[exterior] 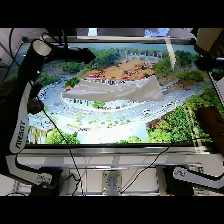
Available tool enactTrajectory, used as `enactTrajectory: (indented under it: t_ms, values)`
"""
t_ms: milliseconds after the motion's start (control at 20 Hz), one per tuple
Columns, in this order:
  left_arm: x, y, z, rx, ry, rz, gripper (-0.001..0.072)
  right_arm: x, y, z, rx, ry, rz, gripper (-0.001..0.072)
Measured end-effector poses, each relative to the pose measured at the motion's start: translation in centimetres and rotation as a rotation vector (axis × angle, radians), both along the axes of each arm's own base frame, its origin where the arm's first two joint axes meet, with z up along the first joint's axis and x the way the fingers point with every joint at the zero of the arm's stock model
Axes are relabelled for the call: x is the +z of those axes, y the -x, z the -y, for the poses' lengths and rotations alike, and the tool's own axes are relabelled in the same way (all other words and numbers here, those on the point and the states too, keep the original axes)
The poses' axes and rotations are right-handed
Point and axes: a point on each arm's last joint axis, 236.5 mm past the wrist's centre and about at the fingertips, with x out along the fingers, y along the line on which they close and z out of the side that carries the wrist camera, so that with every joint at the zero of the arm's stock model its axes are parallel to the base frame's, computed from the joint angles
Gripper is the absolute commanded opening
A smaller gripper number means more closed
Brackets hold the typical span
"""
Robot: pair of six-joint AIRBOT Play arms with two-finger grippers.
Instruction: Fold the shirts.
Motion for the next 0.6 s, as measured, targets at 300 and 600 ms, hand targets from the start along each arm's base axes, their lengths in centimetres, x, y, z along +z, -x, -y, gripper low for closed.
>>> enactTrajectory:
  t_ms: [300,600]
  values:
    - [-6.7,-1.0,-0.4,0.059,-0.112,-0.132,0.0289,-8.5,2.8,0.7,-0.049,-0.104,-0.19,0.0423]
    - [-9.5,-1.4,-0.7,0.086,-0.137,-0.19,0.0289,-18.2,1.4,-4.2,-0.051,-0.489,-0.302,0.0471]
